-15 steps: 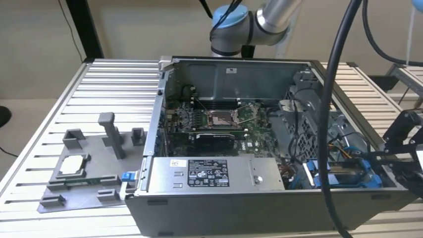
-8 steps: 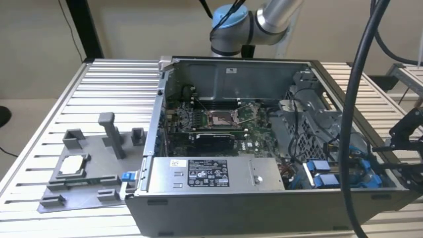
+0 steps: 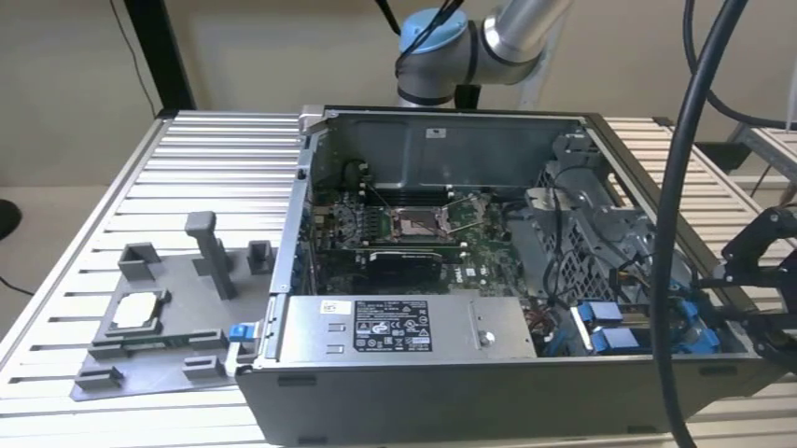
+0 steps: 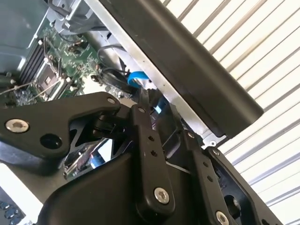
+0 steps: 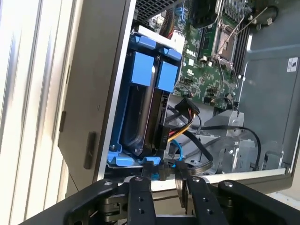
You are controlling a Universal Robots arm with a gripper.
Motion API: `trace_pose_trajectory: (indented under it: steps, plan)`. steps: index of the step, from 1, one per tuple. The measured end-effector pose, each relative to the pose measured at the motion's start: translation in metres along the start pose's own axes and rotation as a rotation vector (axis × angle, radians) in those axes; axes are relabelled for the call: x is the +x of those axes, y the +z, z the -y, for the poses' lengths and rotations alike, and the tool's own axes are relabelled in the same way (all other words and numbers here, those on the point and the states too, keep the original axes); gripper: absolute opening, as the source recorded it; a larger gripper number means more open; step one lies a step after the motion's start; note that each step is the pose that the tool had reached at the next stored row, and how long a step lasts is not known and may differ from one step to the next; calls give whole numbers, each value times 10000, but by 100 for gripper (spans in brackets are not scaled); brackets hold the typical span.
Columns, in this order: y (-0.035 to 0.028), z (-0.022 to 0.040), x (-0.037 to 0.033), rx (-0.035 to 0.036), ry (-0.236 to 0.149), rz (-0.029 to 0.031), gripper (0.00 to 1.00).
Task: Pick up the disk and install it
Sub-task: 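Insert the second disk wire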
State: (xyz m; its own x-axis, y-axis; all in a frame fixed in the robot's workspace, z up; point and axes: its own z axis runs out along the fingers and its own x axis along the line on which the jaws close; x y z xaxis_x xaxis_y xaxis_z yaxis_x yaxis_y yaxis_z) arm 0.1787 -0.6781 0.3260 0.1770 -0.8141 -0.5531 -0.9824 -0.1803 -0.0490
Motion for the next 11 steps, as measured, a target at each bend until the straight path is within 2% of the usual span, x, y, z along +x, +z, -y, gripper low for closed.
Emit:
trace_pose_trajectory:
  steps: [2,4,7,11]
  plan:
    - [7,0,4,-186,-254,14,100]
    - [17,0,10,-322,-444,25,100]
    - [24,23,15,-420,-591,33,100]
    - [24,68,22,-480,-685,47,100]
